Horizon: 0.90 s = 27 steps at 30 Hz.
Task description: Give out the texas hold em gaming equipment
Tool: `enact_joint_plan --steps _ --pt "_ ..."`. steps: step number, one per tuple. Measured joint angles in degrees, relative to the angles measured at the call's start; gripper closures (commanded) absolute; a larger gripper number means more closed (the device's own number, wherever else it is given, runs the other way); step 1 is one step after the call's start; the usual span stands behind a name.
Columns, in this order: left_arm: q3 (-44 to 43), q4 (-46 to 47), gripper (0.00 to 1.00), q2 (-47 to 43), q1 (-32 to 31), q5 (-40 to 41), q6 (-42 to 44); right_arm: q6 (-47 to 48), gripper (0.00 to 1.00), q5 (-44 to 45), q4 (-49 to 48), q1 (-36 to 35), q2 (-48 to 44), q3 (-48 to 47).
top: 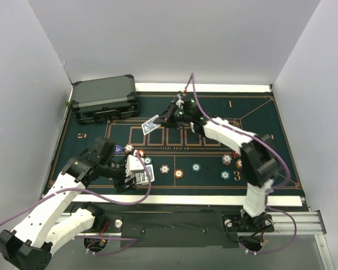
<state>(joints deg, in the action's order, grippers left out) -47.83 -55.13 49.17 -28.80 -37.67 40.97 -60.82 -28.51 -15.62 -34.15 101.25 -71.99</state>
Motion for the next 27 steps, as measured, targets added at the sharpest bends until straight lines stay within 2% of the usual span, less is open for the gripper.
enact_joint_plan --steps 7,11,15,17,20,27 --pt "-0.96 -0.63 0.97 -0.42 -0.02 0.85 -0.5 -1.7 1.0 0.57 -2.75 -0.83 24.2 -19.1" --pt "-0.96 -0.7 0.98 -0.61 -0.02 1.03 -1.4 -3.06 1.0 2.19 -3.61 -2.4 31.1 -23.5" --pt "-0.96 -0.7 0.98 -0.59 -0.02 1.03 -1.73 -2.99 0.99 4.79 -2.64 -4.24 34.05 -24.26" --pt "-0.96 -0.72 0.98 -0.39 -0.02 1.03 -1.77 -2.71 0.92 5.92 -1.75 -4.92 34.47 -24.3" --pt "-0.96 -0.72 0.99 0.17 -0.02 1.03 -1.81 -1.57 0.76 7.74 1.36 -5.95 34.51 -24.7" --pt "-0.96 -0.72 0.99 0.46 -0.02 1.05 -2.43 4.11 0.56 12.35 10.86 -7.08 31.76 -25.29"
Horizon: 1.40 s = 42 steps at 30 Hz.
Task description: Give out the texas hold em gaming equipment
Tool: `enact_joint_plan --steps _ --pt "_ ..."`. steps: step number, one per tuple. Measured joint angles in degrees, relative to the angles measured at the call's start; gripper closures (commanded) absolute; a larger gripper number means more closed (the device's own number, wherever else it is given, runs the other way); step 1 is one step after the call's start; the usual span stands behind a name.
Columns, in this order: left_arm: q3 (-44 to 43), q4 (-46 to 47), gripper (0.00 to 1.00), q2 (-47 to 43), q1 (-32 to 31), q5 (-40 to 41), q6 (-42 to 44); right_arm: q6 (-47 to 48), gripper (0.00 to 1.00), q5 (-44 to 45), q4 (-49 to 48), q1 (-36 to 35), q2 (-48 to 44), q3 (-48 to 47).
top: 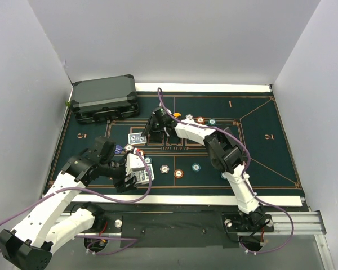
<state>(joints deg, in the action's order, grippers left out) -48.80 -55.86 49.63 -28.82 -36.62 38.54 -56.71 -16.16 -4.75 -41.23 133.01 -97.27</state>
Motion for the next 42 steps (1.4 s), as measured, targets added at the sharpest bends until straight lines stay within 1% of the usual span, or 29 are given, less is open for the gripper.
enact_joint_plan --steps 2,5,9,10,11,12,13,16,18,21,23,25,28,31,34,42 --pt "0.0 0.0 0.99 0.0 0.0 0.0 -0.31 1.95 0.5 1.77 3.78 0.0 -1.7 0.35" --pt "0.0 0.0 1.0 -0.07 0.0 0.11 -0.48 4.87 0.49 4.15 9.03 0.0 -4.07 0.48" --pt "0.0 0.0 1.0 -0.22 0.0 0.46 -0.63 7.63 0.45 6.16 13.27 0.46 -7.13 1.99" --pt "0.0 0.0 1.0 -0.28 0.0 0.48 -0.63 8.15 0.39 6.38 13.99 0.61 -8.57 3.34" --pt "0.0 0.0 1.0 -0.33 0.0 0.59 -0.63 8.59 0.37 6.4 14.71 0.79 -10.49 5.07" --pt "0.0 0.0 1.0 -0.37 0.0 0.68 -0.61 8.79 0.31 6.45 15.37 1.01 -12.37 6.51" --pt "0.0 0.0 1.0 -0.37 0.0 0.79 -0.61 9.14 0.3 6.4 15.96 1.29 -15.02 8.59" --pt "0.0 0.0 1.0 -0.33 0.0 0.85 -0.61 9.46 0.2 6.23 17.2 2.05 -24.55 13.6" --pt "0.0 0.04 1.0 -0.17 0.0 0.87 -0.61 9.22 0.17 5.92 17.38 2.49 -33.0 16.76" --pt "0.0 0.04 1.0 0.02 -0.02 0.92 -0.59 8.87 0.15 5.55 16.15 2.03 -44.92 21.05" --pt "0.0 0.04 1.0 0.07 -0.02 1.01 -0.57 8.72 0.14 5.46 15.23 -0.2 -52.52 24.04" --pt "0.0 0.04 1.0 0.11 -0.02 1.07 -0.52 8.57 0.14 5.38 14.23 -3.87 -57.4 26.71" --pt "0.0 0.04 1.0 0.11 -0.02 1.2 -0.42 8.0 0.14 5.35 12.81 -9.81 -60.22 31.34" --pt "0.0 0.04 1.0 0.11 -0.02 1.27 -0.39 7.02 0.14 5.42 12.35 -14.32 -59.82 36.13" --pt "0.0 0.04 1.0 0.11 -0.02 1.29 -0.39 6.19 0.14 5.88 12.44 -16.17 -58.84 38.71" --pt "0.0 0.04 1.0 0.02 -0.02 1.29 -0.39 5.01 0.15 6.56 7.76 -19.3 -58.21 38.93"
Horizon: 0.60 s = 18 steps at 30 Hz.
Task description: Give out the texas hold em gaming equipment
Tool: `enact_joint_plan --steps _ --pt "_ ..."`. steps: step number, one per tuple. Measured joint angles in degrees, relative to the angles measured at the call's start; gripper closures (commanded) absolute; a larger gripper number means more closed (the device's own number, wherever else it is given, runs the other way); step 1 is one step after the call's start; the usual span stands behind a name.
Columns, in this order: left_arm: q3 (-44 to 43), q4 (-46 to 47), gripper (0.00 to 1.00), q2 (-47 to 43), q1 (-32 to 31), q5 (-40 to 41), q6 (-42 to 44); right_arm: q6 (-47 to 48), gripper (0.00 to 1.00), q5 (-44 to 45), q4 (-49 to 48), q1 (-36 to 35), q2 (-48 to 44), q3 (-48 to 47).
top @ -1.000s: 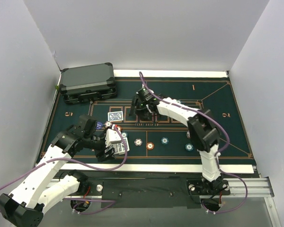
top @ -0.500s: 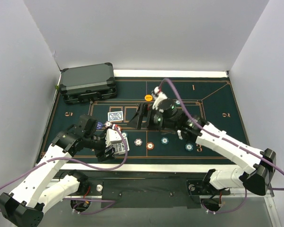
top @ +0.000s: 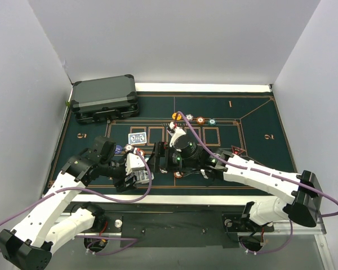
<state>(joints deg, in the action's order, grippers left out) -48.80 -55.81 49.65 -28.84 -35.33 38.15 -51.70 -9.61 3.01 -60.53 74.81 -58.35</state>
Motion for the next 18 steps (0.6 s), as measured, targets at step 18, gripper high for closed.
enact_joint_plan --steps 18 --pt "0.0 -0.11 1.0 -0.35 0.0 0.02 0.0 -3.85 0.23 -0.02 -8.35 -2.16 3.82 4.11"
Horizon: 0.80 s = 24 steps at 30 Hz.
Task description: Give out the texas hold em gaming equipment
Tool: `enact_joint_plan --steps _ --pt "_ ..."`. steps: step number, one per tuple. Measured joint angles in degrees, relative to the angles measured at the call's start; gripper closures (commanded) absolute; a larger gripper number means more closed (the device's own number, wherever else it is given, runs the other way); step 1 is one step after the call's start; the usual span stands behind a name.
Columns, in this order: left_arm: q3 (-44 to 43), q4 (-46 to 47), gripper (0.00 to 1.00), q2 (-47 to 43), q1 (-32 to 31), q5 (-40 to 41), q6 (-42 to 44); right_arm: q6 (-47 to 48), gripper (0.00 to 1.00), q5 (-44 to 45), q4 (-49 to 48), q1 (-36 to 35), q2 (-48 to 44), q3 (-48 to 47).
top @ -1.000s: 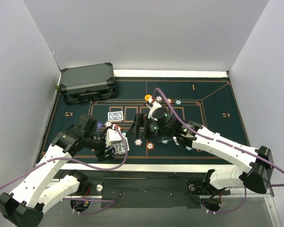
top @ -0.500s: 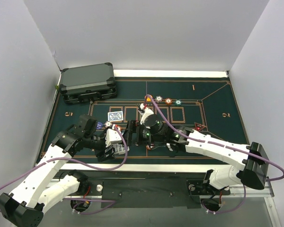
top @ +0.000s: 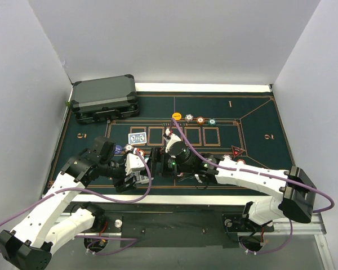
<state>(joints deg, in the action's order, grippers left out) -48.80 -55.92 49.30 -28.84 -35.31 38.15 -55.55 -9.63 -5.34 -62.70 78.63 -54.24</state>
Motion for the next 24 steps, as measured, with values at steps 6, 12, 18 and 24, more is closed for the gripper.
enact_joint_plan --steps 6,12,18,24 --pt "0.0 -0.11 1.0 0.0 0.0 0.2 0.0 -1.42 0.25 -0.04 -2.43 0.0 0.02 1.97" --pt "0.0 -0.15 1.0 0.0 0.0 0.35 -0.02 -2.05 0.28 -0.02 -4.59 0.04 -0.2 3.41" --pt "0.0 -0.11 1.0 0.0 0.0 0.35 -0.15 -2.49 0.3 0.07 -5.11 0.98 -2.86 5.9" --pt "0.0 0.0 1.0 0.0 0.0 0.28 -0.26 -2.47 0.31 0.5 -3.98 2.78 -5.62 7.41"
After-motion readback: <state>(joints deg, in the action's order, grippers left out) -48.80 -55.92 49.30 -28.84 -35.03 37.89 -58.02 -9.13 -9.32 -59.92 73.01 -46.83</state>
